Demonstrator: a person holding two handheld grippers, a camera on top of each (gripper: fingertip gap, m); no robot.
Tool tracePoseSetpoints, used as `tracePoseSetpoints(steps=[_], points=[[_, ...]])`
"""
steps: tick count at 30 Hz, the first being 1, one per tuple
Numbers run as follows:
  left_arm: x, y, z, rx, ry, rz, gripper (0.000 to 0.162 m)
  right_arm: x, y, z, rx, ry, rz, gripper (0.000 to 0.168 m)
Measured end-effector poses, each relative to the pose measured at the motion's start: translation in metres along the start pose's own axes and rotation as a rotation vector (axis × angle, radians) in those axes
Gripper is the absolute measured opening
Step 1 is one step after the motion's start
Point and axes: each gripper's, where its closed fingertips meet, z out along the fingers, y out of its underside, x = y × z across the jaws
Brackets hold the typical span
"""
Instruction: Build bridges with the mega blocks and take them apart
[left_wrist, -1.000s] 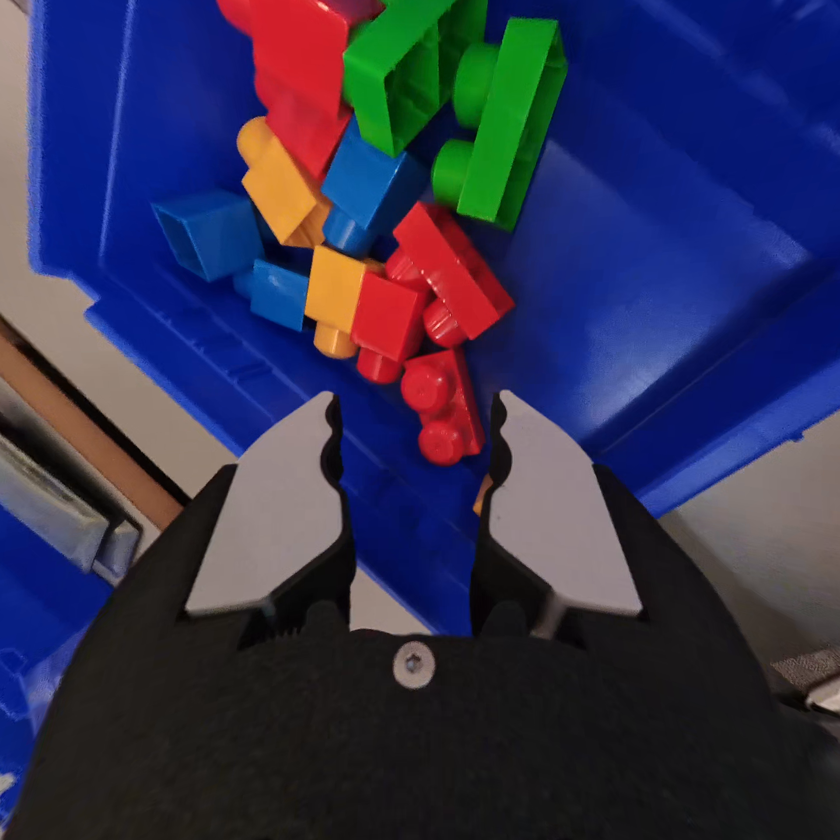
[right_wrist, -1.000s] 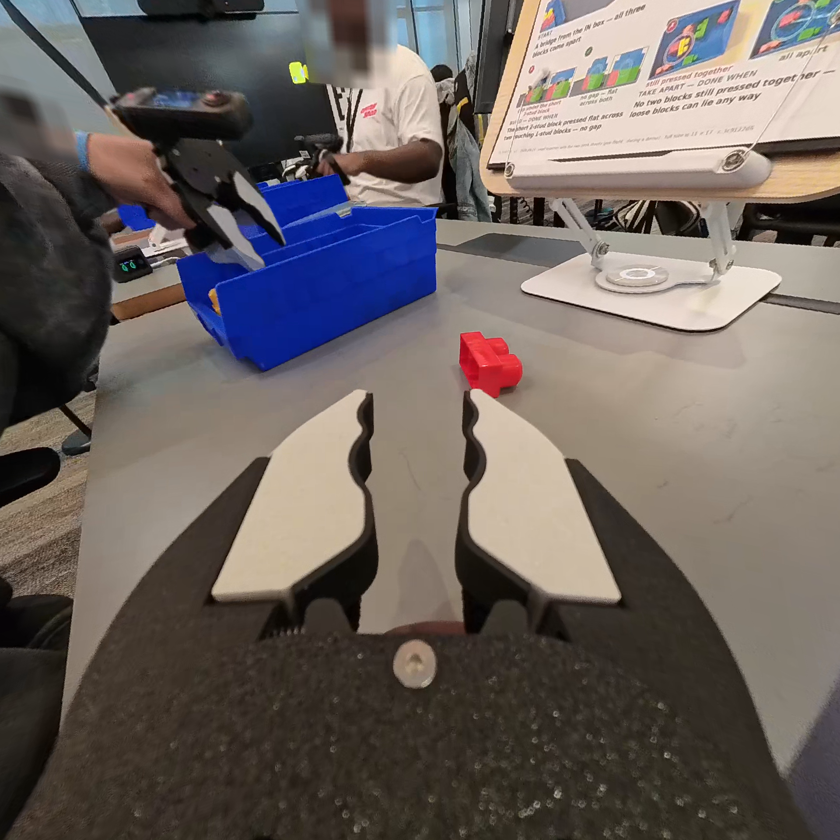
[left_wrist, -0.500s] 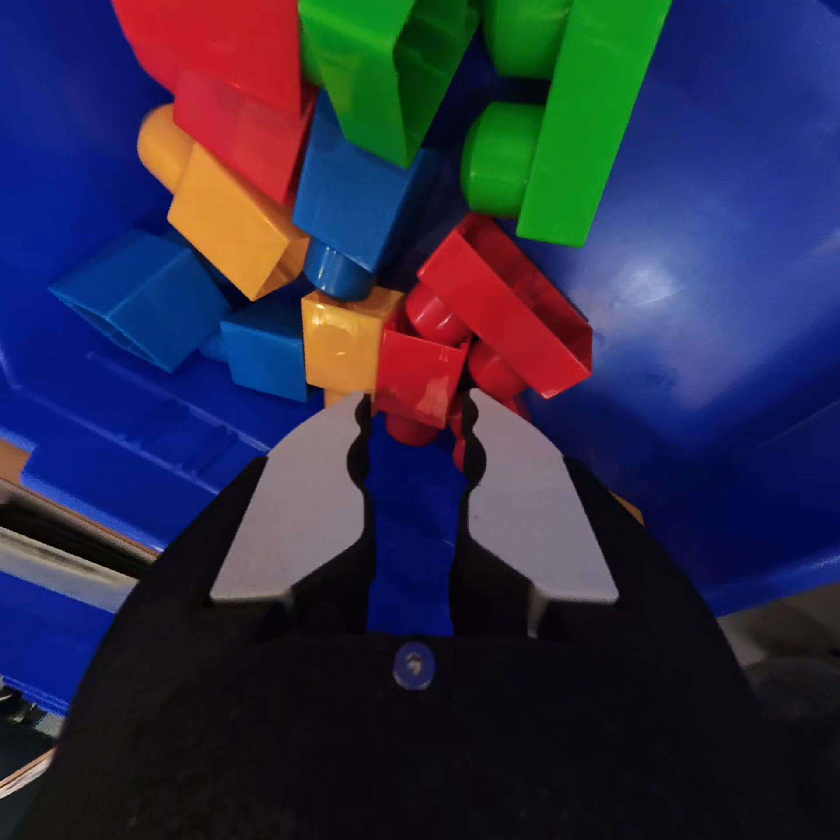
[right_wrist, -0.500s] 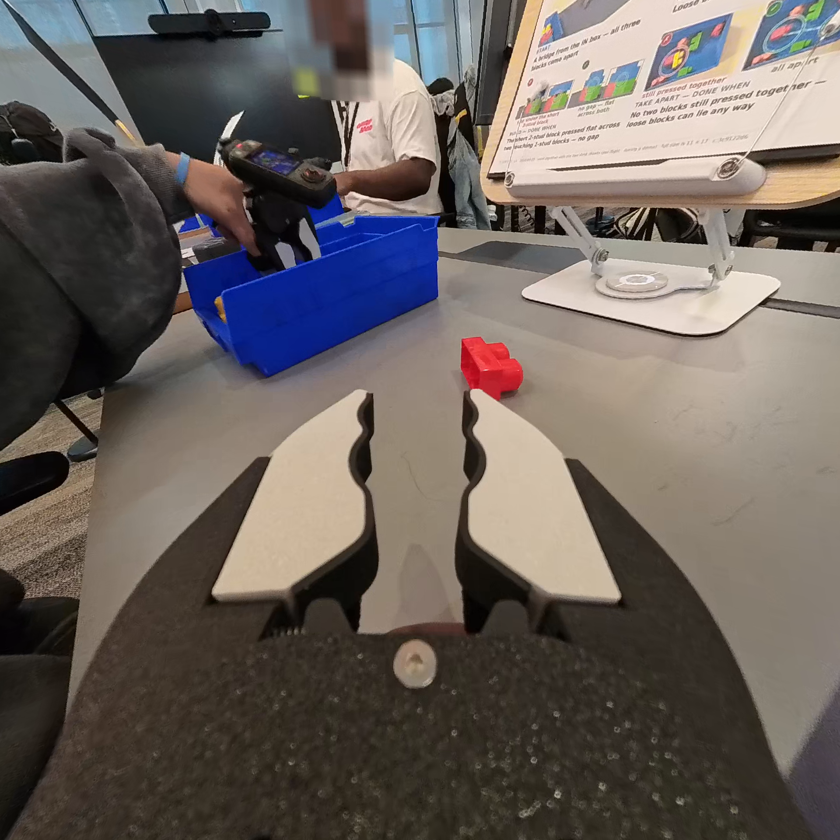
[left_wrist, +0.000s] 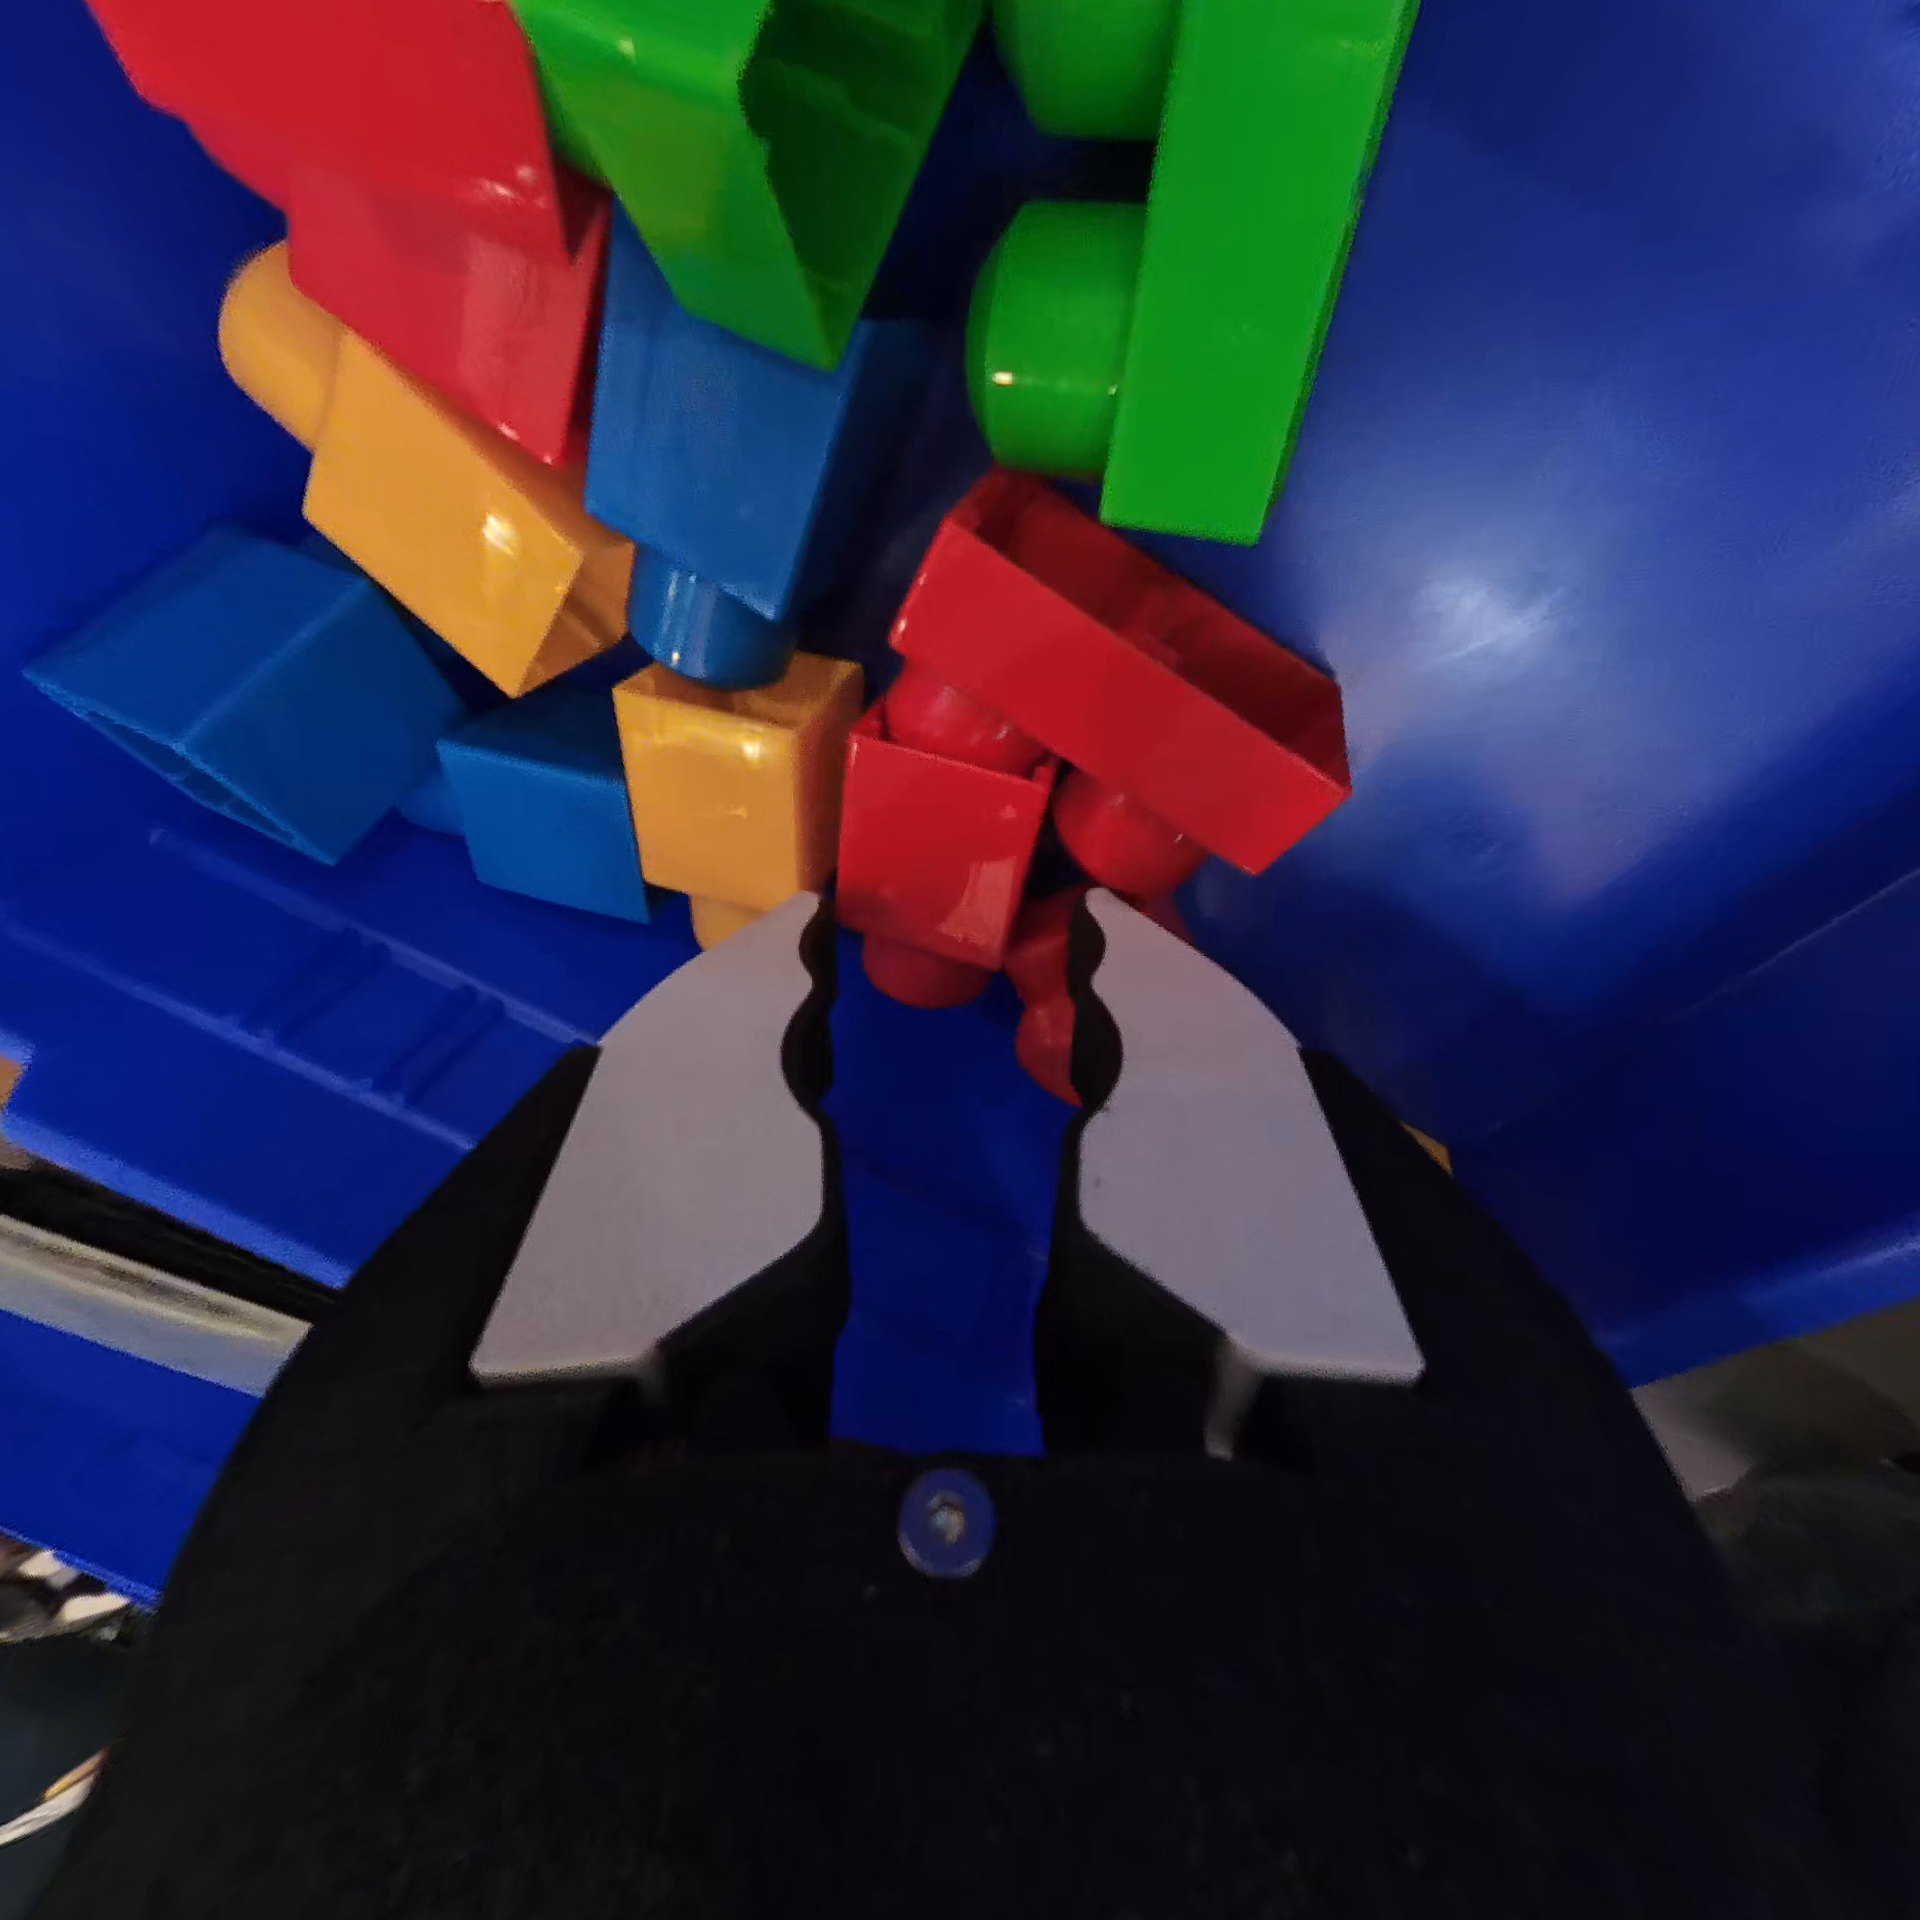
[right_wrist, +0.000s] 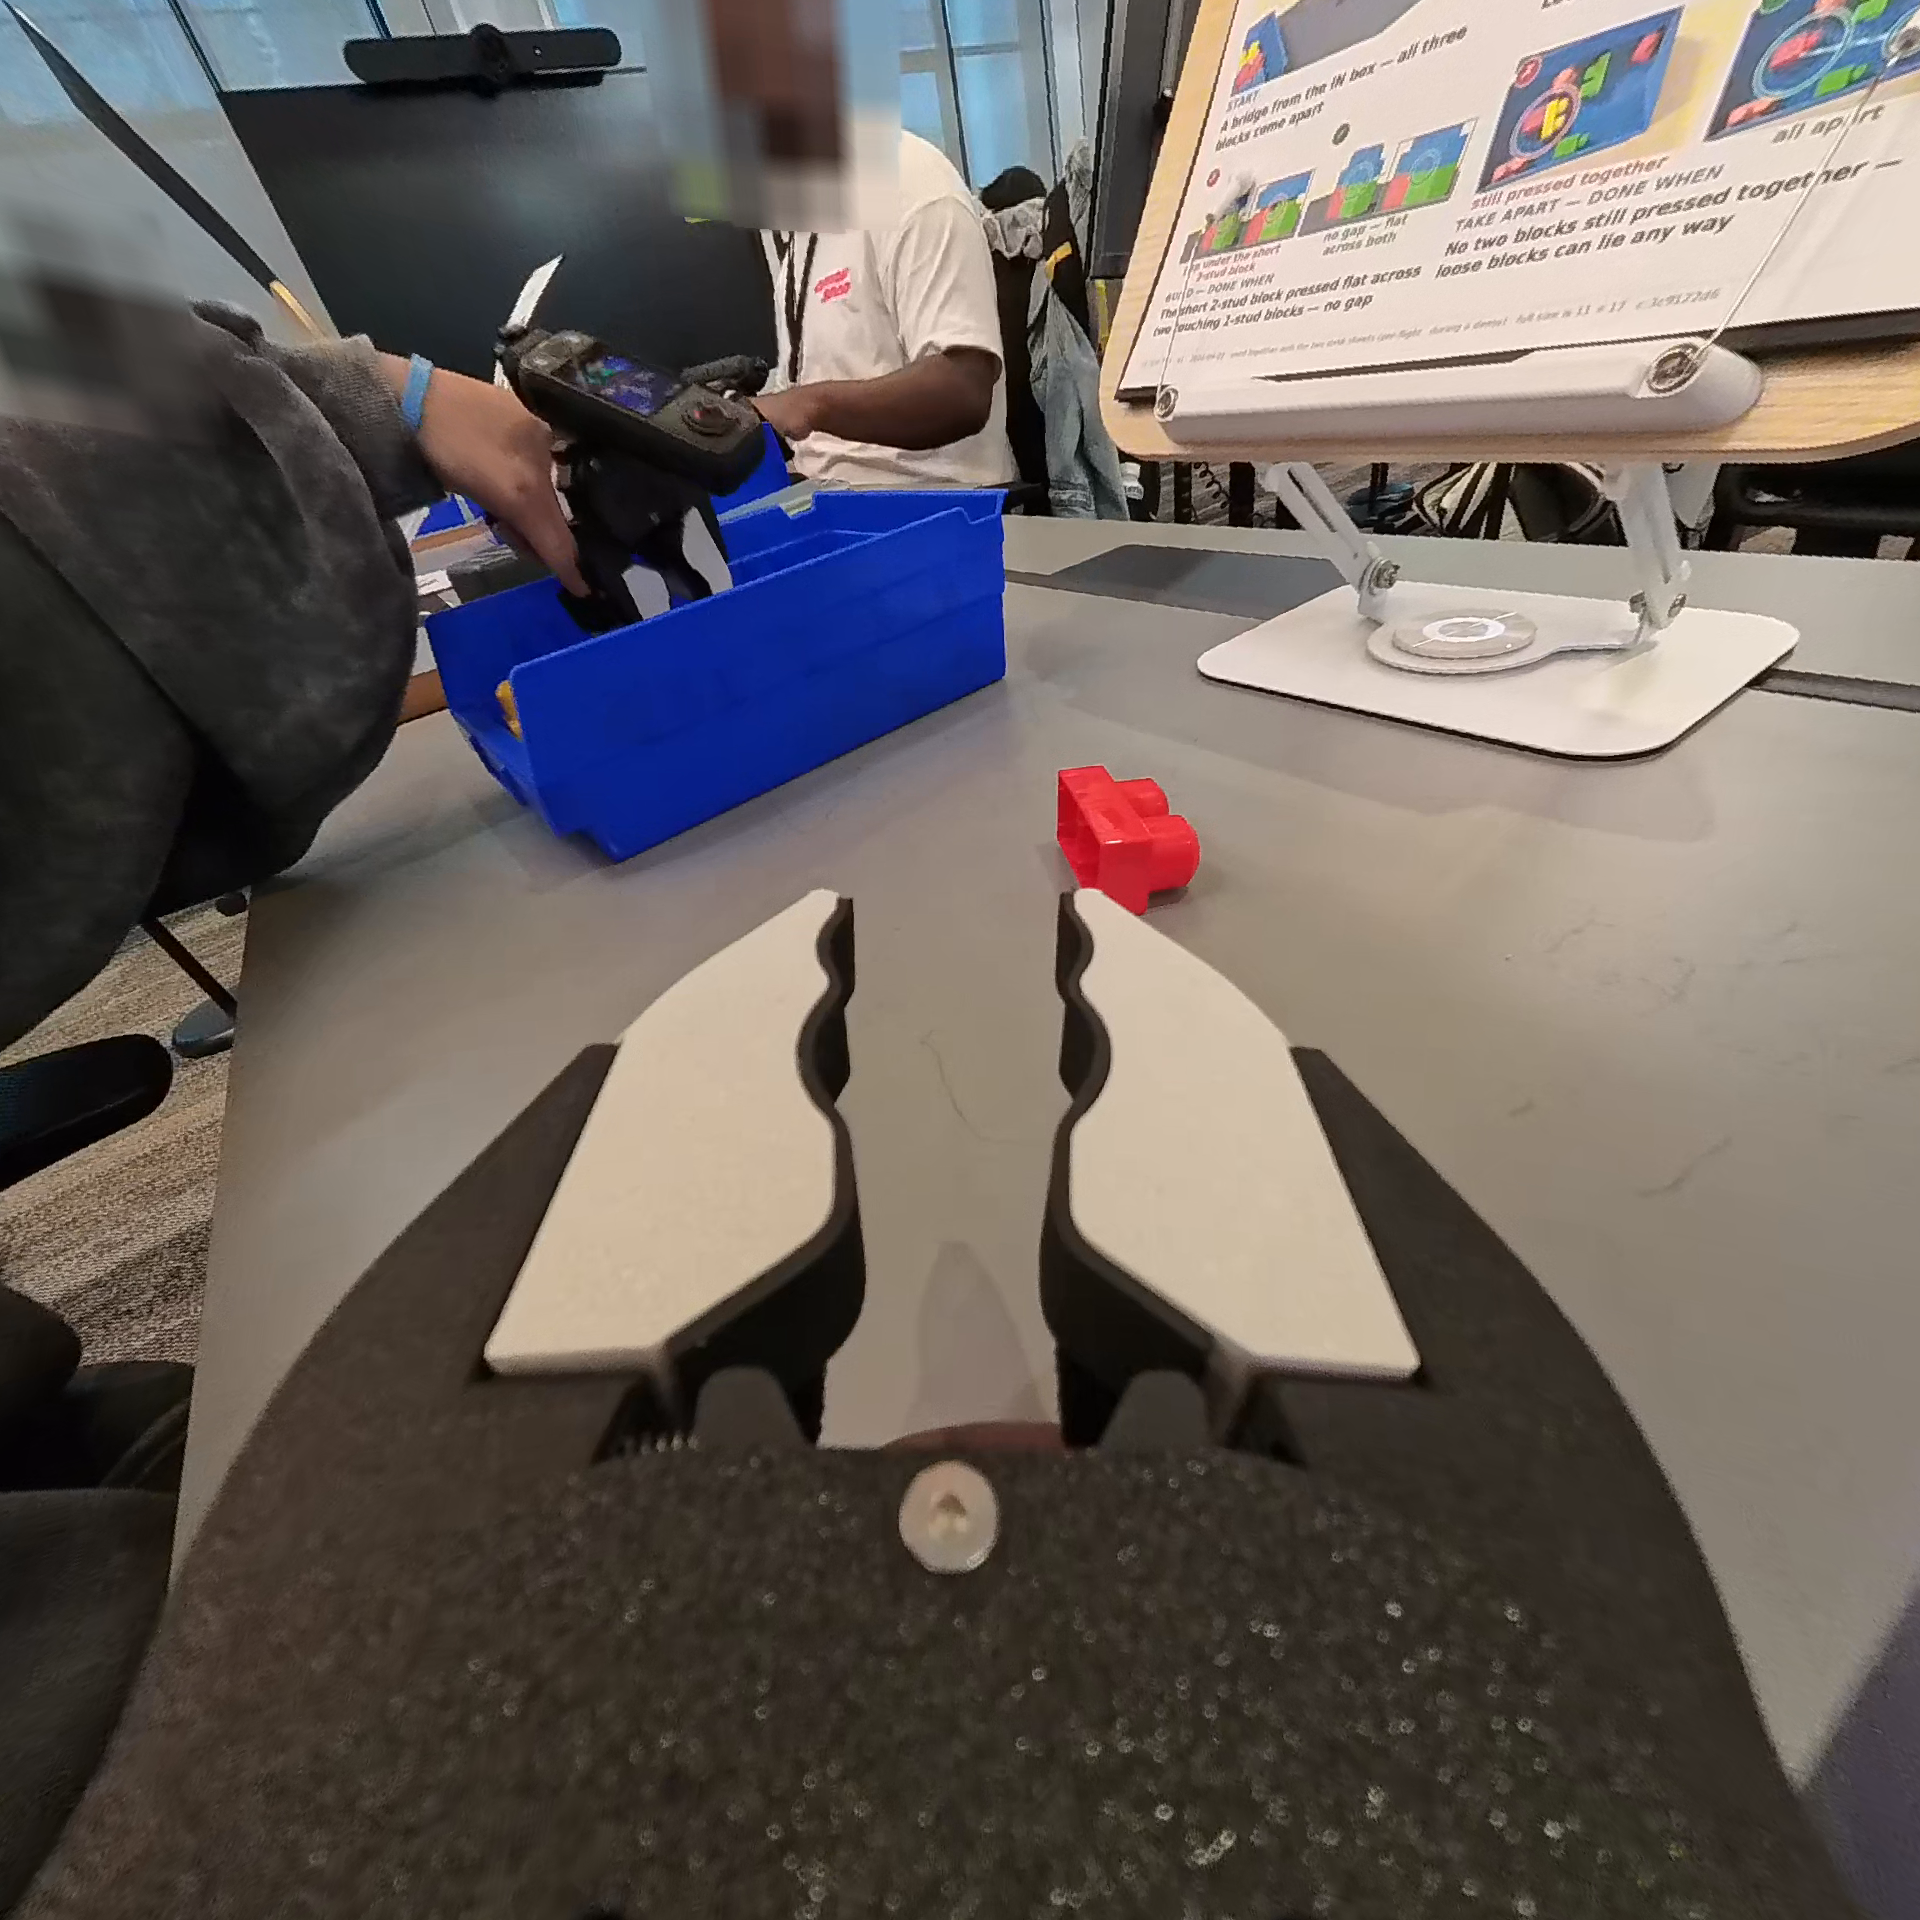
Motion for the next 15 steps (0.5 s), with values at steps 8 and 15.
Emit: tracePoseSetpoints(steps=[8, 15], points=[[0.007, -0.004, 0.01, -0.033, 0.046, 0.072, 0.037, 0.0, 0.0, 0.0, 0.002, -0.001, 0.006, 0.037], [0.009, -0.028, -0.06, 0.112, -0.074, 0.219, 0.037, 0.001, 0.0, 0.0, 0.003, -0.002, 0.016, 0.037]])
